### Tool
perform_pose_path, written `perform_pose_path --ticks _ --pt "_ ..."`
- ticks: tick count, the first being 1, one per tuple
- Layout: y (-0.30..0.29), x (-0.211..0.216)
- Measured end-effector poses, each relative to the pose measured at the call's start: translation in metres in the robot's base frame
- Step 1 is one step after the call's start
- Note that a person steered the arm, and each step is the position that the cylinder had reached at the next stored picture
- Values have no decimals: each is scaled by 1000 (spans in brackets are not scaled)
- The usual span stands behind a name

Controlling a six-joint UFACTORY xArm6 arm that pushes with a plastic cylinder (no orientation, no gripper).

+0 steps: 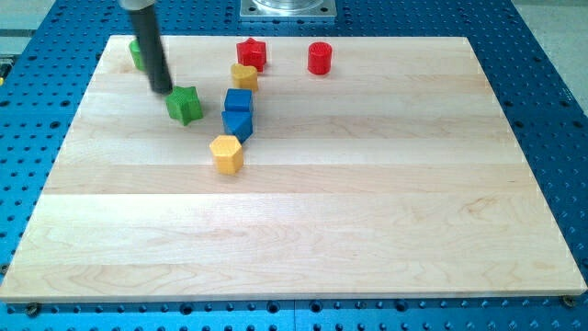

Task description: Slide the green circle and yellow heart diagonal to each other

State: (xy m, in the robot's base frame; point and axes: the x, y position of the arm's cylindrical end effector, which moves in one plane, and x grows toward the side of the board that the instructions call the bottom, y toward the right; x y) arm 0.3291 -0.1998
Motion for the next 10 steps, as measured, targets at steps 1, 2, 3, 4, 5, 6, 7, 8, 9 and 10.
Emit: perform_pose_path --ticks 1,2,3,4,5,6,7,8,9,10 --pt "47 39" --pt "6 45" --pt "-101 12" --pt "-87 -70" --pt "-41 -102" --pt "14 -42" --pt "39 -39" --pt "56 -71" --pt "72 -12" --pt "94 1"
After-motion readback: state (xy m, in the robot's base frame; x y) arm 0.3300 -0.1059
